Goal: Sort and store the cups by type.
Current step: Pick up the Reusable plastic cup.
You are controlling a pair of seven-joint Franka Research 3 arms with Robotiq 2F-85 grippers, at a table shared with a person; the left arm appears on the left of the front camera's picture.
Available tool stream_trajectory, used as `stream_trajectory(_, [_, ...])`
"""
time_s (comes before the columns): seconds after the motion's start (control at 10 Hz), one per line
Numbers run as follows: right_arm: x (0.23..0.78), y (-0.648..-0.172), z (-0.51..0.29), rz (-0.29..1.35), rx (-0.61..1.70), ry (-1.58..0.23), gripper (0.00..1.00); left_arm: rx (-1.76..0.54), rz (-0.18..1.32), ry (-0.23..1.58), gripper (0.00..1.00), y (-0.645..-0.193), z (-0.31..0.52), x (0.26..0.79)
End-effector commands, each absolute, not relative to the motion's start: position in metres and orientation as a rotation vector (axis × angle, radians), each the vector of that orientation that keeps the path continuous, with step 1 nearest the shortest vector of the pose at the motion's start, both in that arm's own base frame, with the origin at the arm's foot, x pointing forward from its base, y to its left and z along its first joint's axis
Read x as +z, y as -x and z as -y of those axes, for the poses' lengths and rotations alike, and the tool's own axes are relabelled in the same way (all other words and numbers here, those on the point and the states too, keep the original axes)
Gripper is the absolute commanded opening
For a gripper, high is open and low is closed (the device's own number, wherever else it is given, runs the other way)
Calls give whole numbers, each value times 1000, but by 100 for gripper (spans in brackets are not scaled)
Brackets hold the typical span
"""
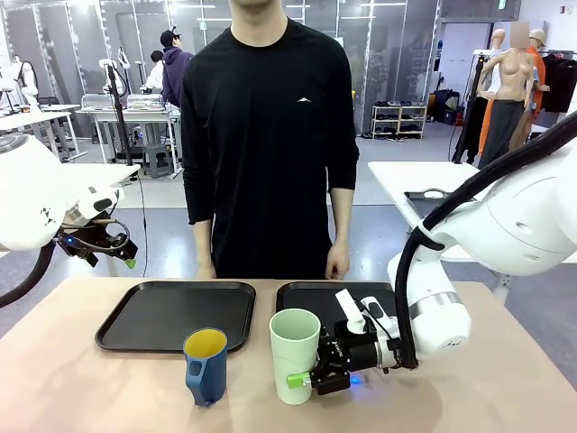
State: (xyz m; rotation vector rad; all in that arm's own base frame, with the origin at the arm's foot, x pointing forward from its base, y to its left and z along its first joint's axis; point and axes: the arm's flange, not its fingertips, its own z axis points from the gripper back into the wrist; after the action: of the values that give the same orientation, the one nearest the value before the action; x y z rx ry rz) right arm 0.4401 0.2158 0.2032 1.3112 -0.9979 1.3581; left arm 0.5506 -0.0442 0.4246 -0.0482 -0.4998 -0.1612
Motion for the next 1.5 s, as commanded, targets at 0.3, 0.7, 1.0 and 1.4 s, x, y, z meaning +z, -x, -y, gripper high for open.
stream_trajectory(0.3, [180,-422,-215,1032,1348,-1275,59,-160,495,52,100,-550,43,427])
stream_trajectory(0.7, [227,-407,-210,1016,1312,-1267,59,-160,495,52,100,-550,43,427])
stream_trajectory(1.0, [271,-392,-201,1026,1331,-1210,59,-160,495,52,100,-550,43,427])
stream_trajectory(1.4, [280,-395,-201,1012,1337,-1168,59,-160,495,52,100,-550,43,427])
